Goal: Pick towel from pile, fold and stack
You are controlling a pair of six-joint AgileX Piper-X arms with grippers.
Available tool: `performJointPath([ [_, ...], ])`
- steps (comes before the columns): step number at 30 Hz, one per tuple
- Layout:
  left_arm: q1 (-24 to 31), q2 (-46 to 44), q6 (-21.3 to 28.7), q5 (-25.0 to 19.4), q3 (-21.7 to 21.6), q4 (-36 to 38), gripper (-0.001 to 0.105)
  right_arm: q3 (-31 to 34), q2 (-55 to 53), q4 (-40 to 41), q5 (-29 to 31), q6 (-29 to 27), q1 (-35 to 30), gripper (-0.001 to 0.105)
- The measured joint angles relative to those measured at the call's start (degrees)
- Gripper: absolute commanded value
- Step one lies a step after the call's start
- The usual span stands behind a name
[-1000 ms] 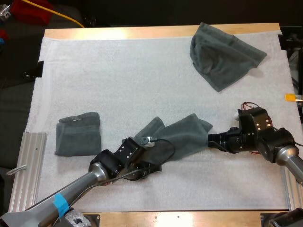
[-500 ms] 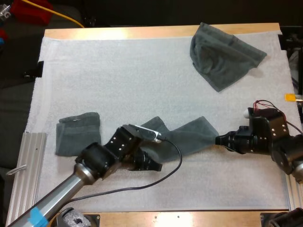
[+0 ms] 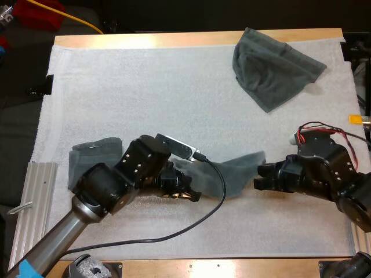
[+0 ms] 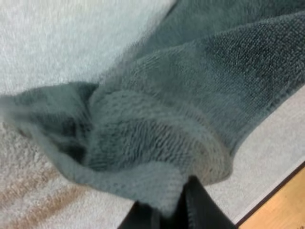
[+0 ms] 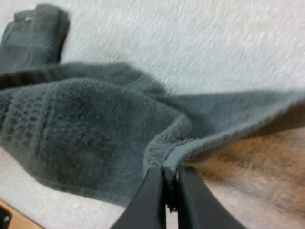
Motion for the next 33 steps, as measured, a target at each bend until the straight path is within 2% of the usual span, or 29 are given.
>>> performJointPath([
  [9, 0.0, -5.23, 0.52, -0.38, -4.88, 3.2, 0.0, -6.92, -0.37, 7.22, 2.28, -0.32, 1.33, 0.0],
  [15, 0.0, -6.95, 1.44, -0.39, -4.9, 7.74, 0.0, -10.89, -0.47, 11.23, 2.28, -0.32, 2.4, 0.0],
  [18, 0.0, -7.28, 1.65, -0.39, -4.9, 9.27, 0.0, -11.38, -0.48, 13.26, 2.43, -0.29, 5.15, 0.0],
  [24, -0.55, -9.67, 1.65, 0.42, -4.9, 11.86, 0.0, -11.37, -0.62, 15.01, 5.61, 3.32, 12.75, 0.0],
  [29, -3.8, -11.28, 1.65, 0.18, -4.9, 15.71, 0.0, -13.03, -1.29, 16.0, 10.31, 7.02, 19.02, 0.0],
  [33, -7.3, -11.71, 0.84, -0.27, -4.9, 17.5, 0.0, -15.25, -1.36, 18.61, 10.86, 9.01, 22.73, 0.0],
])
